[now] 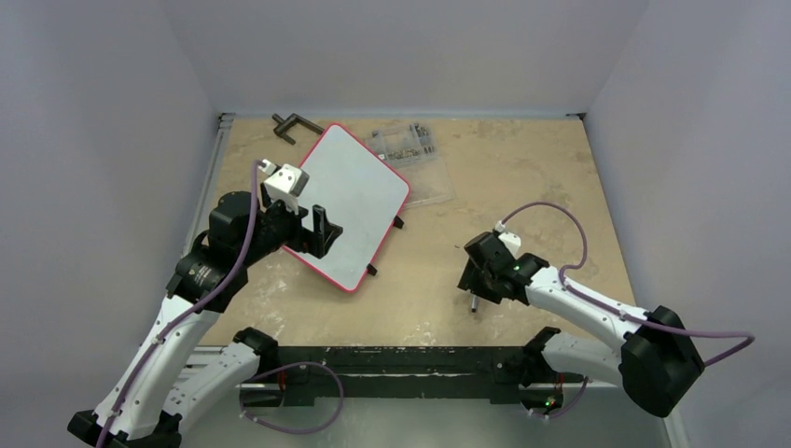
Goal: Write a sentence on the whiteboard
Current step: Pick up the whiteboard marker from the center of the board.
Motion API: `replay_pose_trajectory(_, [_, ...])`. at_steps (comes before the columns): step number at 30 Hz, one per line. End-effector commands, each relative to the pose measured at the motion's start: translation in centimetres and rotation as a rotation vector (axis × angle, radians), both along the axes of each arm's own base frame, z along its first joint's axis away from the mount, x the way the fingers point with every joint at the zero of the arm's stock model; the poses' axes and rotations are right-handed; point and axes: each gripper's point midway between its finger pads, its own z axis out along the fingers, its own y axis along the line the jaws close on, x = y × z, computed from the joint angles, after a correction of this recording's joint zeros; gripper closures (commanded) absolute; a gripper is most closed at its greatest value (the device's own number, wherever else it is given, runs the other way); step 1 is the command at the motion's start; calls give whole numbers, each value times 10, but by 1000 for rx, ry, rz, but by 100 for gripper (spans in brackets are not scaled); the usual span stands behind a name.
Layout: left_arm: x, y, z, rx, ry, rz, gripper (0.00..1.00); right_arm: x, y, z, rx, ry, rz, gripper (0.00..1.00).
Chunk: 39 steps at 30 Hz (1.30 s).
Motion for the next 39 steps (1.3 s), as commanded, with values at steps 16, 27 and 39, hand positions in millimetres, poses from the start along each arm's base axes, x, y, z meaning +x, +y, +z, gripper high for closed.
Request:
replay_pose_trajectory(16, [1,-1,16,-7,-52,-7,9,1,-11,-23,-116,26,-10,95])
replay_pose_trajectory(27, [-21,-36,21,-103,-25,-233,9,32,70,70,146,-287,416,100])
replay_pose_trajectory(39, [-70,-78,34,-254,69,-614,20,-12,149,189,518,-723,973,100])
